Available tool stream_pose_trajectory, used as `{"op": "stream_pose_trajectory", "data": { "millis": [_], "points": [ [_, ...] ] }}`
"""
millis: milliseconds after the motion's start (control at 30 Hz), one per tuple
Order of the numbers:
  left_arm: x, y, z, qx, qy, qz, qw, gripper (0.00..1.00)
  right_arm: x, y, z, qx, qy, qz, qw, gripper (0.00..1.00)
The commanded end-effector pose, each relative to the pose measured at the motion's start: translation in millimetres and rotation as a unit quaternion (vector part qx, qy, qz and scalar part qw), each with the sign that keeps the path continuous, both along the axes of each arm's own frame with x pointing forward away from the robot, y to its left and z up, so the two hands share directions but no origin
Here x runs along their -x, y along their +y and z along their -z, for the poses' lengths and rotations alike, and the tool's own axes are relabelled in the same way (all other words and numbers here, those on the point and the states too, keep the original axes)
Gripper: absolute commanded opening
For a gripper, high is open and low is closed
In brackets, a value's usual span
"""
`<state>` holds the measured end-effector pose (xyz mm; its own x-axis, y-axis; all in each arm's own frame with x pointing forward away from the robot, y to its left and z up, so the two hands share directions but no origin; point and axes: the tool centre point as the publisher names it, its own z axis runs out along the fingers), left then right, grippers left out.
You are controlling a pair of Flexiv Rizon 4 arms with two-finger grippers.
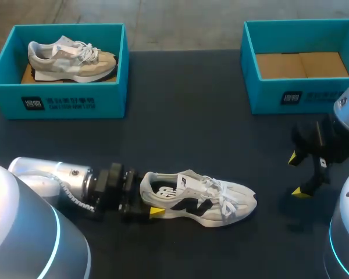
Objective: Take the shoe out of the shoebox, open the shoe tongue, remove and reinsert the insole, then place the shoe into the shoebox
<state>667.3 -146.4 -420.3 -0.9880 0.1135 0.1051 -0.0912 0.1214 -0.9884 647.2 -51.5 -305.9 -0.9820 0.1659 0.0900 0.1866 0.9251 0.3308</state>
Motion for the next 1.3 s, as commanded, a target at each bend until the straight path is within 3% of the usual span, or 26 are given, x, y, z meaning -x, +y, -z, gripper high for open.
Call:
{"op": "stream_pose_trajectory", "data": {
  "millis": [33,433,467,533,567,1300],
  "points": [
    [3.2,-3.7,1.6,-0.003,0.002,-0.007,1.000,1.00,1.8,-0.2,-0.4,0.000,-0.001,0.000,1.000,1.00],
    [5.1,-4.2,4.0,-0.010,0.004,-0.018,1.000,1.00,1.8,-0.2,-0.4,0.000,-0.001,0.000,1.000,1.00],
    [5.2,-4.6,4.4,-0.010,0.004,-0.019,1.000,0.58,1.8,-0.2,-0.4,0.000,-0.001,0.000,1.000,1.00],
    [5.4,-4.8,5.0,-0.010,0.004,-0.020,1.000,0.06,1.8,-0.2,-0.4,0.000,-0.001,0.000,1.000,1.00],
    [5.6,-5.0,5.6,-0.010,0.003,-0.020,1.000,0.00,1.8,-0.2,-0.4,0.000,-0.001,0.000,1.000,1.00],
    [8.2,-1.9,7.8,-0.008,-0.001,-0.010,1.000,0.00,1.8,-0.2,-0.4,0.000,-0.001,0.000,1.000,1.00]
  ]
}}
